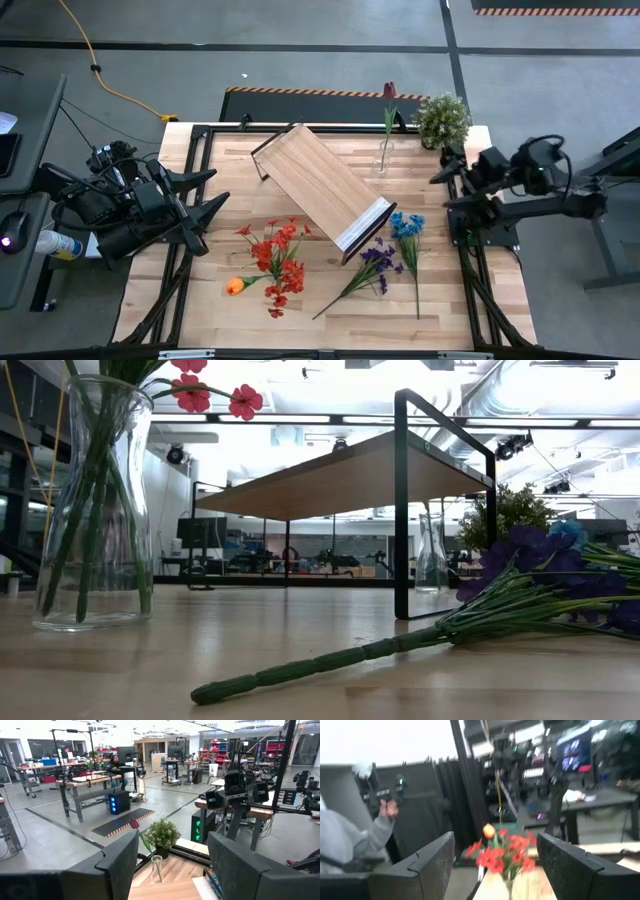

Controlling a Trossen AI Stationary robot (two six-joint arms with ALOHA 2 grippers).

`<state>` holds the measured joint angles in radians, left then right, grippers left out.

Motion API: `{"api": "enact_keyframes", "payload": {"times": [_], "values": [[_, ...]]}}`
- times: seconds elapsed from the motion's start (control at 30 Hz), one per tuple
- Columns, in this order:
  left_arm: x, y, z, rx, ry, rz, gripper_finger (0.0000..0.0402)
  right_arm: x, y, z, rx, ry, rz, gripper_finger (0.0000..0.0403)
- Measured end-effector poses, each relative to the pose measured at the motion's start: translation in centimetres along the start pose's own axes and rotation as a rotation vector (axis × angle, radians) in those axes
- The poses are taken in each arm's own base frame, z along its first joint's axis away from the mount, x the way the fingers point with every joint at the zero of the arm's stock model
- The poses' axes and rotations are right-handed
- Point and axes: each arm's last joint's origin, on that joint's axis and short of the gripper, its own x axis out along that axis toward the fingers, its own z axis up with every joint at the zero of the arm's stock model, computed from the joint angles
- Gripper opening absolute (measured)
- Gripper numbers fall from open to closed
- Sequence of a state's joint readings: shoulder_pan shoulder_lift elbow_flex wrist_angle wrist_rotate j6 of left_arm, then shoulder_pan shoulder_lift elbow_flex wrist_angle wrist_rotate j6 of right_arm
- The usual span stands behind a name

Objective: Pick and place flowers into a vace then onto a shelf
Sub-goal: Put the blue flowers into the top transparent vase

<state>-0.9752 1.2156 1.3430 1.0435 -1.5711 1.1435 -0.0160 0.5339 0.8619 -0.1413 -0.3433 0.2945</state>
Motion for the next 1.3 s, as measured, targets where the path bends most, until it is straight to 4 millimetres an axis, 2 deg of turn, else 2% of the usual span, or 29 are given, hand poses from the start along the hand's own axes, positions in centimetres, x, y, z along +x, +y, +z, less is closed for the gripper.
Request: {"api": "enact_keyframes", "payload": {"times": [0.1,0.27,0.53,0.87,1.3], "values": [[0.0,0.0,0.0,0.0,0.0,0.0,0.027,1.5,-0.1,0.3,0.036,0.089,-0.033,0.0271],[0.0,0.0,0.0,0.0,0.0,0.0,0.027,2.8,0.1,0.4,0.098,0.263,-0.228,0.0273],[0.0,0.0,0.0,0.008,0.0,0.0,0.0271,3.9,1.9,0.9,0.177,0.328,-0.279,0.0273],[0.0,-0.4,-0.2,0.038,0.0,0.0,0.0273,4.2,4.7,-1.1,0.311,0.403,-0.358,0.0273],[0.0,-0.5,-0.3,0.033,0.0,0.0,0.0272,4.0,7.7,-4.8,0.496,0.551,-0.527,0.0271]]}}
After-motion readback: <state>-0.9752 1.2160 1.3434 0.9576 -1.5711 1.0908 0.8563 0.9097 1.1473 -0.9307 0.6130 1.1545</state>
